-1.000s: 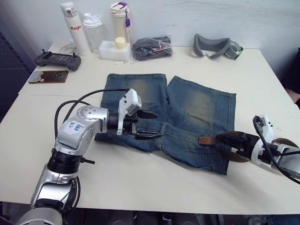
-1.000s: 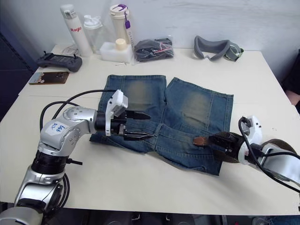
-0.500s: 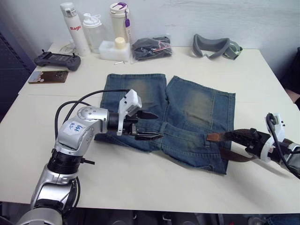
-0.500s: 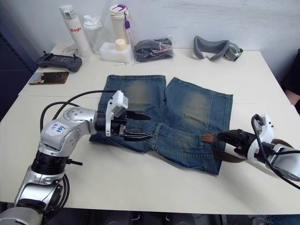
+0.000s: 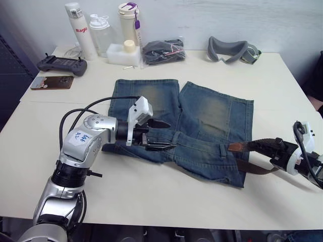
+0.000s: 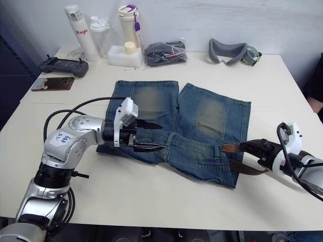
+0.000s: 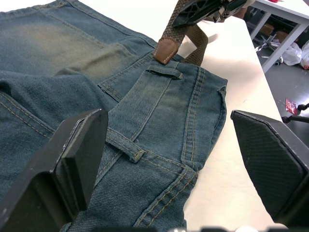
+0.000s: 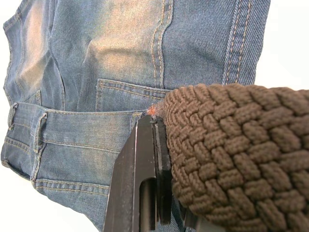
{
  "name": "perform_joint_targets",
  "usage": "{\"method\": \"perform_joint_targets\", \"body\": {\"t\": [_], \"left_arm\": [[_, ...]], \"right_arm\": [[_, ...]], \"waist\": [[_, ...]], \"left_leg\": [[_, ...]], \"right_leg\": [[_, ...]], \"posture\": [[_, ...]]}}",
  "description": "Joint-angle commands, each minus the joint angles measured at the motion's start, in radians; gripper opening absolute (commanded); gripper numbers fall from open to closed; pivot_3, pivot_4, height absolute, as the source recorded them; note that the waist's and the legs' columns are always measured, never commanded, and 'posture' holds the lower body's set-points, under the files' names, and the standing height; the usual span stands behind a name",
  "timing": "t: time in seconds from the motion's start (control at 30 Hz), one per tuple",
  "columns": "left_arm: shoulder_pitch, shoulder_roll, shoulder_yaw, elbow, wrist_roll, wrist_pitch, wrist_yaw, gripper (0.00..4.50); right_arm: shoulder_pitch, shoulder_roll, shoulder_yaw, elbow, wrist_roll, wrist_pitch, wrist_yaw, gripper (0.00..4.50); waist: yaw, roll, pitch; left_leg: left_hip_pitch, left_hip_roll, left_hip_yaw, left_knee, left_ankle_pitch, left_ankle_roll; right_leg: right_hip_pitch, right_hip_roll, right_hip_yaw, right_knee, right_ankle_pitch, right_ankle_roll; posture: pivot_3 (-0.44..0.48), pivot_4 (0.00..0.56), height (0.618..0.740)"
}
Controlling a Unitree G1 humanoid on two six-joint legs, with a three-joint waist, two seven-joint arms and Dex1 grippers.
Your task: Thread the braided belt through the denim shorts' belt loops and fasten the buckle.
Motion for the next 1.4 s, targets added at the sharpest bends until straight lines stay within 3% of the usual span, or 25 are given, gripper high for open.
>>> {"method": "perform_joint_targets", "body": {"t": [0.03,0.37,0.7,1.0,1.13,1.33,1.4], "left_arm": [[0.002,-0.004,-0.005,-0.029,-0.017,-0.013,0.000,4.44],[0.002,-0.001,-0.002,-0.025,-0.019,-0.010,0.001,4.44],[-0.014,-0.005,-0.021,-0.015,-0.014,-0.013,-0.008,4.44],[-0.022,-0.012,-0.050,-0.023,-0.011,-0.022,-0.015,4.44],[-0.051,-0.028,-0.079,0.018,0.008,-0.058,-0.031,4.50],[-0.096,-0.054,-0.117,0.086,0.032,-0.114,-0.066,4.50],[-0.101,-0.060,-0.123,0.098,0.036,-0.126,-0.072,4.50]], "right_arm": [[0.011,0.005,-0.014,-0.030,0.021,0.006,0.006,0.00],[0.038,0.066,0.016,-0.035,0.021,0.030,0.045,0.00],[-0.143,0.107,0.250,0.107,0.001,0.018,0.058,0.00],[-0.134,0.275,0.245,0.019,-0.090,-0.116,0.069,0.00],[-0.107,0.318,0.260,-0.062,-0.163,-0.135,0.108,1.64],[0.012,0.331,0.145,-0.142,-0.102,-0.217,0.074,4.46],[0.071,0.341,0.110,-0.178,-0.065,-0.251,0.053,4.46]], "waist": [[0.000,0.000,0.000],[-0.001,0.000,0.000],[-0.018,0.000,0.000],[-0.018,0.000,0.000],[-0.018,0.000,0.000],[-0.013,0.000,0.000],[-0.008,0.000,0.000]], "left_leg": [[0.000,0.000,0.000,0.000,0.000,0.000],[-0.001,0.000,0.000,-0.001,0.000,0.000],[0.000,0.000,0.001,0.000,0.000,0.000],[-0.001,0.000,0.001,-0.001,0.000,0.000],[0.000,0.000,0.001,-0.001,0.000,-0.001],[-0.001,0.000,0.001,-0.002,0.000,0.000],[-0.001,0.000,0.000,-0.002,0.000,0.000]], "right_leg": [[0.000,0.000,0.000,0.000,0.000,0.000],[-0.001,0.000,0.000,0.000,0.000,0.000],[-0.001,0.000,0.000,0.001,0.000,0.000],[-0.002,0.000,0.001,0.000,0.000,0.000],[-0.002,0.000,0.001,0.001,0.000,0.000],[-0.002,0.000,0.001,0.001,0.001,0.000],[-0.002,0.000,0.001,0.000,0.000,0.000]], "posture": [[0.000,0.150,0.683],[0.000,0.150,0.683],[0.000,0.150,0.683],[0.000,0.150,0.683],[0.000,0.150,0.683],[0.000,0.150,0.683],[0.000,0.150,0.683]]}}
